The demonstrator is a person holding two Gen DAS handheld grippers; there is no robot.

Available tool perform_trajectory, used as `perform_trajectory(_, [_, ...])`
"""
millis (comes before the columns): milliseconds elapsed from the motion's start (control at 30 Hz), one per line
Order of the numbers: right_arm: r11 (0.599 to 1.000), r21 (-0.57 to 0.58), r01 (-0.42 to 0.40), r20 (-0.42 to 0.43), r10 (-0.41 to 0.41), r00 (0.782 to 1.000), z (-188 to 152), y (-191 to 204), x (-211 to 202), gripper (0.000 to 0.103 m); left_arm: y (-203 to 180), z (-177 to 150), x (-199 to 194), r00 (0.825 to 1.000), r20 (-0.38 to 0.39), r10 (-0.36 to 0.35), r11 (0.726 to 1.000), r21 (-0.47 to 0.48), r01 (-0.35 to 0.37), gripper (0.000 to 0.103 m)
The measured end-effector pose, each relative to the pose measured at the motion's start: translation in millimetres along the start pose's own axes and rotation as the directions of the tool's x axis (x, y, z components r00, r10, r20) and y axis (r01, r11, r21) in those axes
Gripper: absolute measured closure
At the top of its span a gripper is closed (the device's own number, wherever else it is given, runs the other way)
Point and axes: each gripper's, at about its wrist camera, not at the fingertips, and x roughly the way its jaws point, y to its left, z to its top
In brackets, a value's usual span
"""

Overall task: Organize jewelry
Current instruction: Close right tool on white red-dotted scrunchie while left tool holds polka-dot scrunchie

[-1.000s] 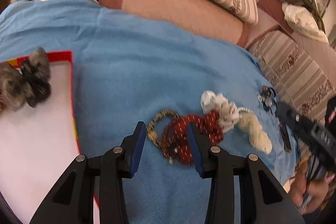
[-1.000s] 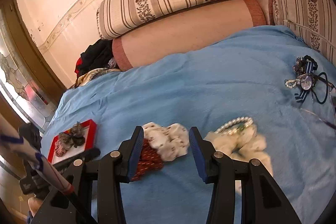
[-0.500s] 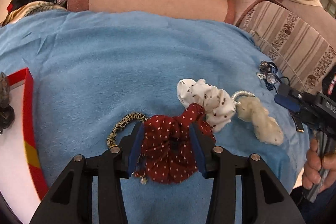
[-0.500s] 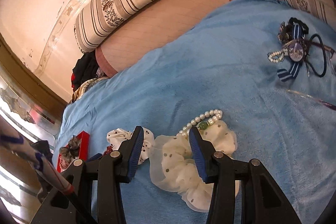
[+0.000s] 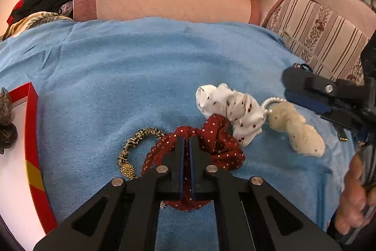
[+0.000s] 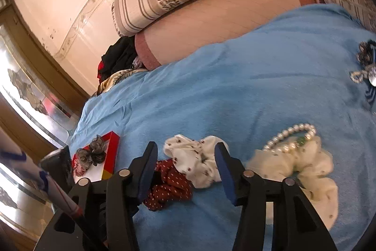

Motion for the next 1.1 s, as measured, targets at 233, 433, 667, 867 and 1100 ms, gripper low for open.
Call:
perform_trajectory(233, [0.999, -0.024, 0.031, -0.047, -0.032, 0.998, -8, 2, 22, 0.045, 6, 2, -8, 1.0, -0.015, 0.0, 1.0, -0.014, -0.001, 0.068])
perform_trajectory(433, [0.999, -0.032, 0.028, -0.074, -0.031, 0.997, -11, 0, 26, 0.045, 14, 4, -16, 1.0, 0.006, -0.009, 0.999, -0.039, 0.01, 0.051])
perform_trajectory(667, [0.998, -0.045, 0.034, -0.063, -0.037, 0.997, -10, 3, 25, 0.045, 3, -2, 5, 0.999, -0.055, -0.001, 1.0, 0.003, 0.002, 0.057])
perform_trajectory(867, [0.998, -0.037, 0.041, -0.054, -0.043, 0.998, -8, 0, 24, 0.044, 0, -5, 9, 0.998, -0.047, 0.042, 0.999, 0.02, -0.041, 0.095])
perform_trajectory(1100, [0.998, -0.05, 0.043, -0.059, -0.046, 0.997, -9, 1, 25, 0.044, 15, 3, -16, 0.999, 0.014, 0.045, 0.999, -0.028, -0.045, 0.095])
